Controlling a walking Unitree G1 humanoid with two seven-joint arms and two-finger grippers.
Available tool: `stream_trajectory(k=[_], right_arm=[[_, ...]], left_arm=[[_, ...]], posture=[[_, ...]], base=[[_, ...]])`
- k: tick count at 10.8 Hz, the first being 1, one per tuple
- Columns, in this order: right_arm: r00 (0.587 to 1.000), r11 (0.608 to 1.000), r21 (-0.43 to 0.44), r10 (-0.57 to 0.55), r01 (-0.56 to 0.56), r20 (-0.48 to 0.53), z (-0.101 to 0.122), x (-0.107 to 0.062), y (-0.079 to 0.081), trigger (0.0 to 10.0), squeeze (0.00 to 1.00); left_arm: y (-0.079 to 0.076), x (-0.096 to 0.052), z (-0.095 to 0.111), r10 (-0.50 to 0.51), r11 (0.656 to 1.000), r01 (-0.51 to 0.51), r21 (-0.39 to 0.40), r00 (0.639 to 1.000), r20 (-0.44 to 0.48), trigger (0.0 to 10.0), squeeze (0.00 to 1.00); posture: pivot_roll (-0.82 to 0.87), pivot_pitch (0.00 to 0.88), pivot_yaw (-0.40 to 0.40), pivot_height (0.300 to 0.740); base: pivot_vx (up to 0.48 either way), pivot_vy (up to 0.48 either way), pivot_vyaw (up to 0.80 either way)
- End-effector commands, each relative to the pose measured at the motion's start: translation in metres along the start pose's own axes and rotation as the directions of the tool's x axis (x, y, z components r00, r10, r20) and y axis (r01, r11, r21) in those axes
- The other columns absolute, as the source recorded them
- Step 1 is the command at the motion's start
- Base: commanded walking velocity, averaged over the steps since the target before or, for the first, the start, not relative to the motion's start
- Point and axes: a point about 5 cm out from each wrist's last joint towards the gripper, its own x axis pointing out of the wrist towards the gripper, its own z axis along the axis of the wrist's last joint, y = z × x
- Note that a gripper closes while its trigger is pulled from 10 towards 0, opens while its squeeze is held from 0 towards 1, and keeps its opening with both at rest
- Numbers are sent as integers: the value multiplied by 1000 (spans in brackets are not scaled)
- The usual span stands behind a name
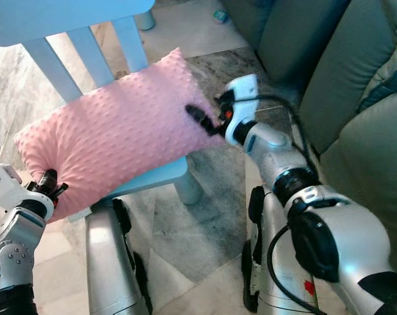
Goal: Move the pillow to the sofa
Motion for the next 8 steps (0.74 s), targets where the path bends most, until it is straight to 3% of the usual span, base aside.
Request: stream_trajectory(k=[1,5,7,8], right_arm=[[998,1000,20,17,-16,-65,-21,-2,7,10000,0],[980,998,-28,-54,49,-191,-57,-5,20,10000,0],[979,994,104,38,-17,-201,-67,1,42,10000,0],[982,969,243,94,-53,-162,-64,6,53,10000,0]], left_arm=[[16,-6,-1,51,999,-51,15,999,-16,10000,0],[15,-7,-1,31,999,-31,21,999,-33,10000,0],[15,-8,-3,29,999,-28,24,999,-41,10000,0],[13,-7,-3,23,999,-22,25,999,-45,10000,0]], posture=[[38,445,68,414],[53,443,74,414],[55,445,76,414],[55,445,76,414]], base=[[0,0,0],[0,0,0],[0,0,0],[0,0,0]])
